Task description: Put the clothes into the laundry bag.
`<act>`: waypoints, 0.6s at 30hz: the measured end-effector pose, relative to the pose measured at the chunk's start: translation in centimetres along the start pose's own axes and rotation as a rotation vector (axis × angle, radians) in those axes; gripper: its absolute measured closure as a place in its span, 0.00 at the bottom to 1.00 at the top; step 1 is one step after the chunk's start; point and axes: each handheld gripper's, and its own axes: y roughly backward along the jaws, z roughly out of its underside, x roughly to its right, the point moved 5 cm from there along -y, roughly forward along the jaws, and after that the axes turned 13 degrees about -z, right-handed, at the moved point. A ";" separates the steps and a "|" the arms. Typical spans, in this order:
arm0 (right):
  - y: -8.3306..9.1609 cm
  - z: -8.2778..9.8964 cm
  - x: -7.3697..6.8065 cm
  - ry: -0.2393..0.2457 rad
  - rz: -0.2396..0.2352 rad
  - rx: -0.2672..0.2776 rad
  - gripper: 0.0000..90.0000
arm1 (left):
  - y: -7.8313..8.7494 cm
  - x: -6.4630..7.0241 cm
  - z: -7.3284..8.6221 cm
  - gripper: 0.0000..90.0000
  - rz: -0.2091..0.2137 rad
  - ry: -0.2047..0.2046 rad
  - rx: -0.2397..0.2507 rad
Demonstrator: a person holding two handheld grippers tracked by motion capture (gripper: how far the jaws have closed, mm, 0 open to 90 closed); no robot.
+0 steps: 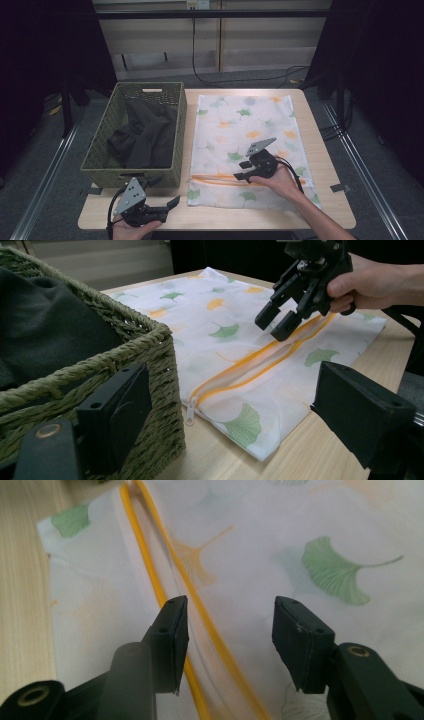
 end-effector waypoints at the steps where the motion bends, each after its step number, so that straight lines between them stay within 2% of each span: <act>1: 0.0 0.0 0.0 0.000 0.000 0.000 0.54 | 0.0 0.0 0.0 0.17 0.000 0.000 0.000; 4: -0.7 1.2 0.3 -0.007 0.007 -0.043 0.50 | 0.1 0.0 0.0 0.16 0.000 -0.007 -0.006; 8: -0.8 1.3 0.2 0.006 0.026 -0.055 0.48 | 0.0 0.0 0.1 0.16 0.003 -0.013 -0.010; 12: -1.3 1.3 -0.5 0.054 0.067 -0.074 0.45 | 0.0 0.0 0.0 0.16 0.001 -0.011 -0.009; 15: -1.3 1.4 -0.5 0.051 0.070 -0.079 0.46 | 0.0 0.0 0.0 0.16 0.002 -0.013 -0.012; 16: -1.2 1.3 -0.3 0.057 0.067 -0.074 0.51 | 0.0 0.0 0.0 0.16 0.001 -0.006 -0.010; 18: -1.1 1.4 -0.2 0.049 0.065 -0.073 0.54 | 0.0 0.0 0.0 0.16 0.001 -0.014 -0.014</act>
